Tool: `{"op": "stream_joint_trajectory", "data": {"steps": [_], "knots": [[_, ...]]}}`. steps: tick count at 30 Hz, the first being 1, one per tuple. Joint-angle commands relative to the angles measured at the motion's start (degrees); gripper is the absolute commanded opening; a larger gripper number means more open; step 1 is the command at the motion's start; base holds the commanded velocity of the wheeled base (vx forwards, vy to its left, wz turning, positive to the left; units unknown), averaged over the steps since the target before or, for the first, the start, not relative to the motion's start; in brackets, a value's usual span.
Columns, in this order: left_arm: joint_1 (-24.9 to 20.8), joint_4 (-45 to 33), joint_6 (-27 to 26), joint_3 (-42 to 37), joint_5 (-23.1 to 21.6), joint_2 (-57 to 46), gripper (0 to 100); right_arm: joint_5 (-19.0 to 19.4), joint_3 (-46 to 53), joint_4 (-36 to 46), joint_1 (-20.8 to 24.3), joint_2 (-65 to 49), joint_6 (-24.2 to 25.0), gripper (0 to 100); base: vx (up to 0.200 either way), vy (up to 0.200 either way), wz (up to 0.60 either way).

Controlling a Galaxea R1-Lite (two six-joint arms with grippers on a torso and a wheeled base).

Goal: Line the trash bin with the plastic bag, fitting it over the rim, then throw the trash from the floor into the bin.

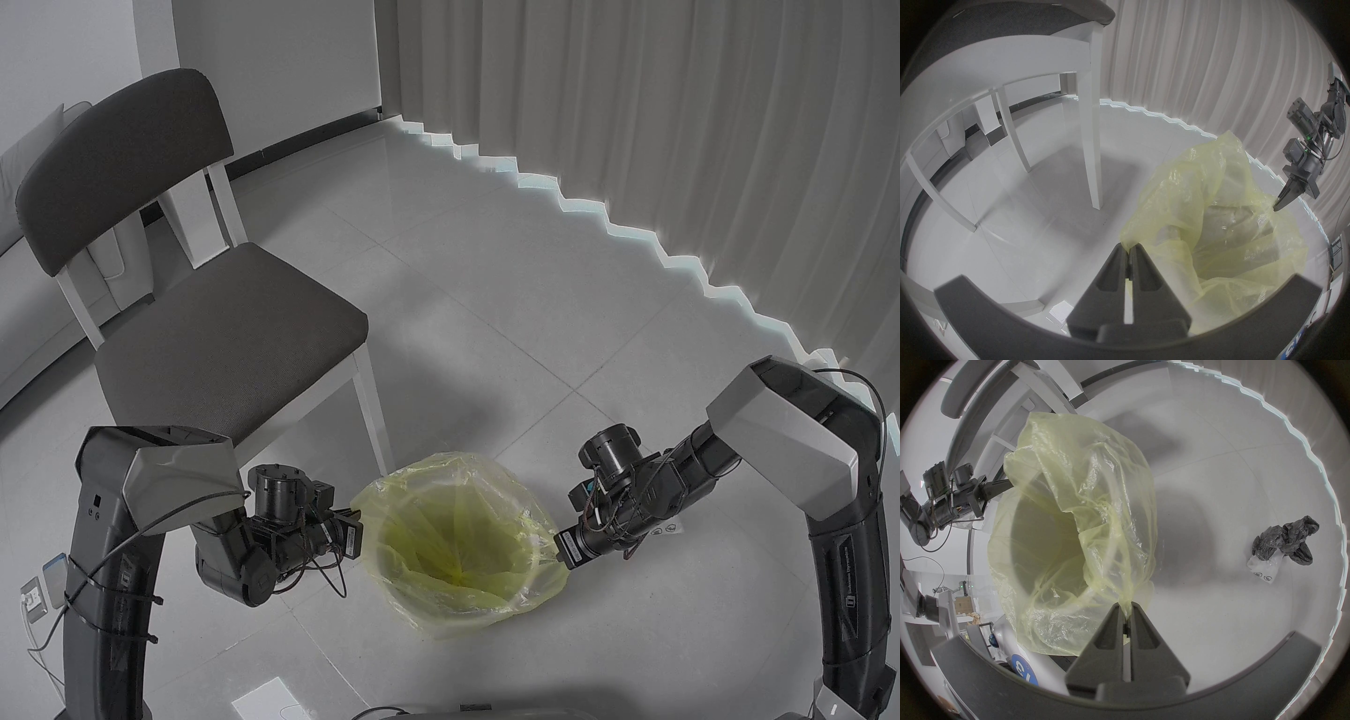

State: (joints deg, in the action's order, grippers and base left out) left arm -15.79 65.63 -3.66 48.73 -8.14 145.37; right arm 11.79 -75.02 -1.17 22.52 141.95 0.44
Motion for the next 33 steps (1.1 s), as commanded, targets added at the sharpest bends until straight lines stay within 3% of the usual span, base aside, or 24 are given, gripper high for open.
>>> {"op": "stream_joint_trajectory", "data": {"steps": [1,4,12,27,33], "knots": [[0.1,-0.7,0.0,0.8,0.1,1.1,0,-1.6,-3.7,2.3,-0.6,2.9,-0.3,0,0.0,0.0,0.0],[0.1,-2.5,-0.1,1.4,0.1,1.1,0,-3.4,-6.8,4.8,-0.9,4.7,-1.2,0,0.0,0.0,0.0],[-0.3,-6.5,-0.3,3.3,0.4,1.1,0,-3.9,-17.2,15.3,-0.6,7.8,-4.0,0,0.0,0.0,0.0],[-2.6,-4.5,-0.7,0.0,0.6,0.3,0,-4.0,-18.9,17.2,3.4,7.7,-7.5,0,0.0,0.0,0.0],[-2.7,-1.6,-0.7,-2.0,0.7,0.3,0,-5.3,-21.0,22.5,3.1,7.7,-7.6,0,0.0,0.0,0.0]]}}
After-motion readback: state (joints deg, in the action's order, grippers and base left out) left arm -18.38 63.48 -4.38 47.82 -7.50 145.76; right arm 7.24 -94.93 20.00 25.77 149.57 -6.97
